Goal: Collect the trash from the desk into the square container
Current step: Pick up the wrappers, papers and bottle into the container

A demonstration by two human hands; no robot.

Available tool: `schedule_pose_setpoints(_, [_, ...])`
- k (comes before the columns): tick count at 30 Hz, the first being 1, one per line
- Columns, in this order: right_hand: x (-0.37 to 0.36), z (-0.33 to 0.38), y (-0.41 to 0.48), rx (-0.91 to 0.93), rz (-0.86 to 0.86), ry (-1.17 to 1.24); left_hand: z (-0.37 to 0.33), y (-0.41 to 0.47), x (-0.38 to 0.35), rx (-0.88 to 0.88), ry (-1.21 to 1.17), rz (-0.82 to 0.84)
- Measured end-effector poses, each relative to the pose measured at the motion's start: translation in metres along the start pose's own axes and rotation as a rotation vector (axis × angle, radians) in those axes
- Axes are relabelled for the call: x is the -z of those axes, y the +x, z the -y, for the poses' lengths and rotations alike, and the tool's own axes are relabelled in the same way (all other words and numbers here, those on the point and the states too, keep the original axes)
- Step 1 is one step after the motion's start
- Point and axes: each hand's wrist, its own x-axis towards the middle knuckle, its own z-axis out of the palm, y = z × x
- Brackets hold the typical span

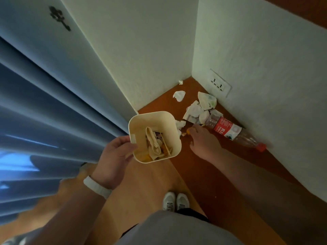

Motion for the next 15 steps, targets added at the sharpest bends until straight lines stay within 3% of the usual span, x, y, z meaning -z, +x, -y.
schedule_pose_setpoints(8, [-0.006, -0.003, 0.027, 0.037, 0.12, -0.188, -0.005, 0.0, 0.005, -0.004, -0.024, -0.072])
schedule_pose_setpoints(15, [-0.015, -0.008, 0.011, 0.039, 0.148, -0.173, -0.004, 0.001, 0.004, 0.014, -0.022, -0.086])
